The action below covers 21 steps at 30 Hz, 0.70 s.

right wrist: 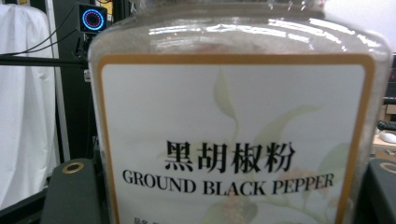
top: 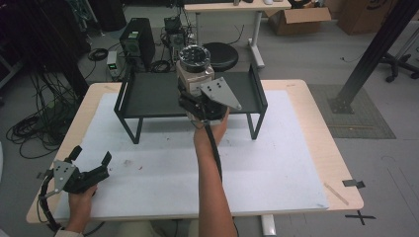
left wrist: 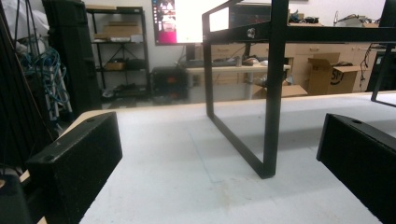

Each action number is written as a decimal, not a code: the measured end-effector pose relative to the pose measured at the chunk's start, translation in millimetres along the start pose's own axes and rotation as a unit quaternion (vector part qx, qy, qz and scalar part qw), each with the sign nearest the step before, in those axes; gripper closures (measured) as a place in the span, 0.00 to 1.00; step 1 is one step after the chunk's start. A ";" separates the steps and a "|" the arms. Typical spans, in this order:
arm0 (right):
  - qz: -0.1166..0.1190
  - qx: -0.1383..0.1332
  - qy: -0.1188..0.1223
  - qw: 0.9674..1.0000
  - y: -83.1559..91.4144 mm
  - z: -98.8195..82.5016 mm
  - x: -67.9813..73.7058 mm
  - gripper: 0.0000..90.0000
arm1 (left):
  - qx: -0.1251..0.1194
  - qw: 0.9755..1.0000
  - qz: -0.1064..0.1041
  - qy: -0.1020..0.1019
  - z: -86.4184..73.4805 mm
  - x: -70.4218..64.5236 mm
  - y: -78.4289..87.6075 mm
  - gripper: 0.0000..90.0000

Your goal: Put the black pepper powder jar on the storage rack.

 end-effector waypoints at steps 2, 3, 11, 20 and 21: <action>0.002 0.002 0.000 1.000 -8.1 -0.7 2.2 0.28 | 0.000 1.000 0.000 0.000 0.0 0.1 0.0 0.01; 0.004 0.003 0.001 1.000 -12.5 -1.0 3.7 0.28 | 0.000 1.000 0.000 0.000 0.0 0.0 0.0 0.01; 0.006 0.013 0.006 1.000 -48.9 -5.7 11.9 0.28 | 0.001 1.000 0.000 -0.001 -0.2 0.1 0.0 0.01; -0.018 0.026 0.011 0.999 -81.6 -16.3 16.8 0.28 | 0.001 1.000 -0.001 0.000 -0.1 0.0 -0.1 0.01; -0.018 0.026 0.011 0.999 -81.6 -16.3 16.8 0.28 | 0.001 1.000 -0.001 0.000 -0.1 0.0 -0.1 0.01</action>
Point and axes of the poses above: each handheld gripper's, and its own axes: y roughly backward along the jaws, z roughly out of its top, x roughly to its left, the point moved 10 cm from there along -y, roughly forward along the jaws, and after that the axes turned 6 degrees about -y, right-handed, at the moved point
